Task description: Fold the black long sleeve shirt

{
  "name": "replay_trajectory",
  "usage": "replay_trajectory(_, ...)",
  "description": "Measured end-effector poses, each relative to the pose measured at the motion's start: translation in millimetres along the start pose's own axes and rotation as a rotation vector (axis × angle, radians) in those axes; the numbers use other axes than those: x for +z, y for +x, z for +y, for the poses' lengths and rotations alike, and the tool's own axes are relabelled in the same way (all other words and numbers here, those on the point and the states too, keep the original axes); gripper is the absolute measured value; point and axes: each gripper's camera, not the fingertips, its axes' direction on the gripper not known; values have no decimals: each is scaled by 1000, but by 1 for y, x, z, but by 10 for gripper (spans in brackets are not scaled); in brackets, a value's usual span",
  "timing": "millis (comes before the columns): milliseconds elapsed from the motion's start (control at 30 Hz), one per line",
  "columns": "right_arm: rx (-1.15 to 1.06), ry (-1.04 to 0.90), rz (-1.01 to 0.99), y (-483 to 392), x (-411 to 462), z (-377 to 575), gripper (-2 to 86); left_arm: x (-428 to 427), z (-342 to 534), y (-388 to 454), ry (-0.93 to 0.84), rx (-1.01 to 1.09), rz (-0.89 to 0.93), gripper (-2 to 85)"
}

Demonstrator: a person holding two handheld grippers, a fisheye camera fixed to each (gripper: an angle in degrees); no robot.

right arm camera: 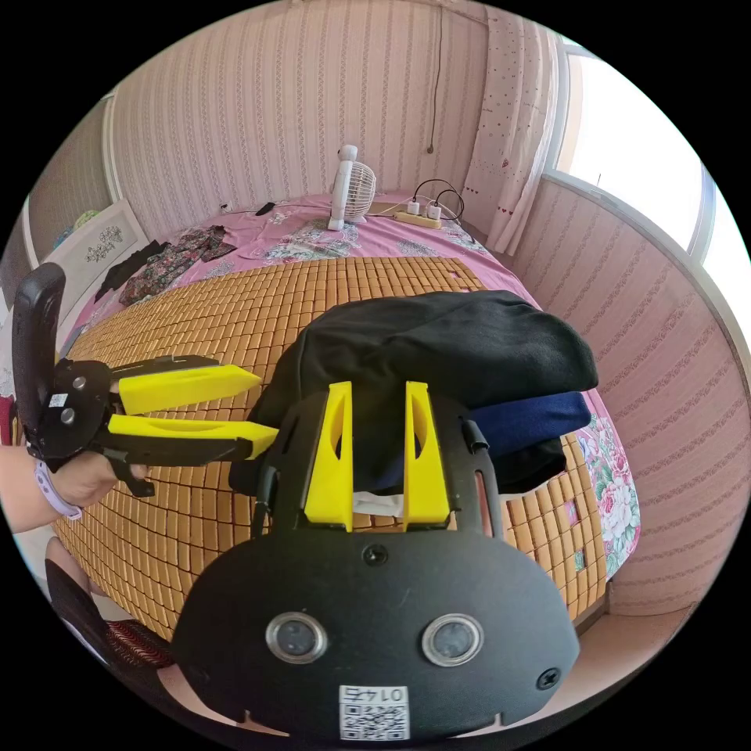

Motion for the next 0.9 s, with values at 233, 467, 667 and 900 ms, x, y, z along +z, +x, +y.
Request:
replay_trajectory(233, -20, -40, 23, -9, -9, 0, 35, 18, -19, 11, -98, 35, -106, 27)
replay_trajectory(467, -57, 147, -28, -34, -116, -29, 10, -105, -16, 16, 95, 70, -211, 3)
replay_trajectory(667, -158, 311, -218, -108, -220, -74, 7, -278, 32, -10, 303, 32, -271, -3)
replay_trajectory(900, -397, 472, -548, -253, -288, -79, 10, -442, 158, -45, 406, 43, -390, 5)
